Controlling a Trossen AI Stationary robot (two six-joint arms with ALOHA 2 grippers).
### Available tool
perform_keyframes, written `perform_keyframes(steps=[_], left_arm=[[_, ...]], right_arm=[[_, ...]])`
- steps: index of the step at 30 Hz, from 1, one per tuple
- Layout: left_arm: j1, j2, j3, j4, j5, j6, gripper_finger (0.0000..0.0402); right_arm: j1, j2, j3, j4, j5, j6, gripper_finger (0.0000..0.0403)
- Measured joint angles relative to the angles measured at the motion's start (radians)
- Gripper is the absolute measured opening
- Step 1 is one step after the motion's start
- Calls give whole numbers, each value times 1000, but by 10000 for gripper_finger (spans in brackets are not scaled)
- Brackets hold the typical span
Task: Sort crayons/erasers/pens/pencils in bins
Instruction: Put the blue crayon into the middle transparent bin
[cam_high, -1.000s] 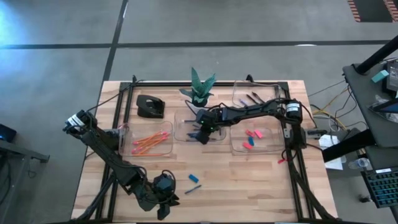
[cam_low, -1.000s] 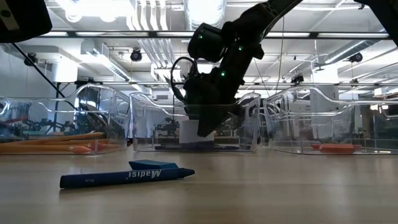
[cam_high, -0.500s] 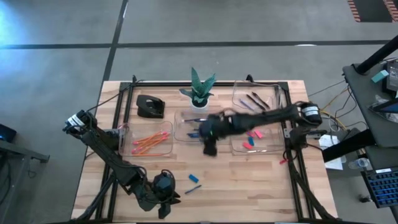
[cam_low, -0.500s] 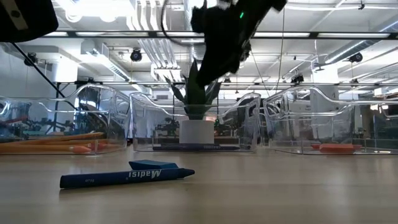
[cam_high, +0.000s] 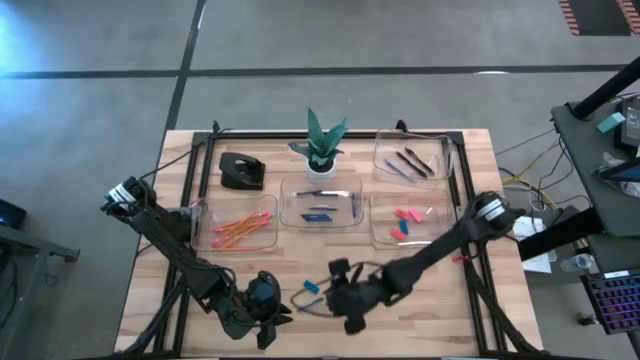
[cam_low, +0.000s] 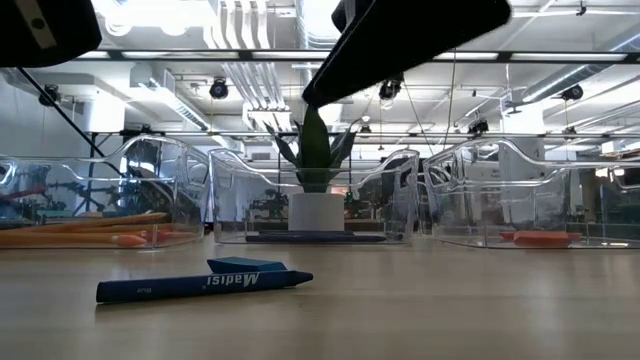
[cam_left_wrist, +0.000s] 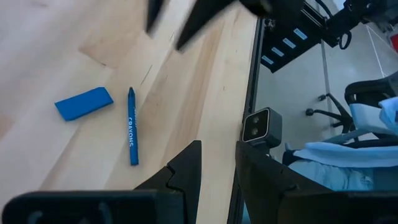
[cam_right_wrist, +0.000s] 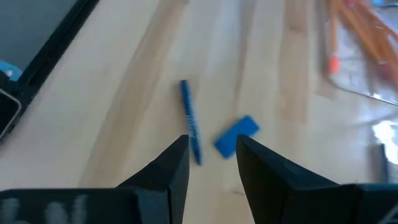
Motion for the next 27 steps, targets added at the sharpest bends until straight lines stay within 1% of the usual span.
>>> perform_keyframes(steps=[3, 8, 12, 16, 20, 27], left_arm=[[-3, 0, 0, 0, 0, -8, 85], [-13, 0, 0, 3, 0, -15, 85], [-20, 0, 0, 1, 1, -56, 85], [-26, 0, 0, 1, 1, -61, 85], [-29, 0, 0, 1, 1, -61, 85], [-29, 0, 0, 0, 1, -61, 85]], right_arm=[[21, 46, 0, 52, 2, 0, 127], [17, 108, 0, 108, 4, 3, 129], [9, 174, 0, 195, -1, -3, 125], [1, 225, 3, 265, -6, -21, 118], [-13, 253, 12, 290, -8, -19, 111], [-30, 278, 15, 291, -17, 45, 97]])
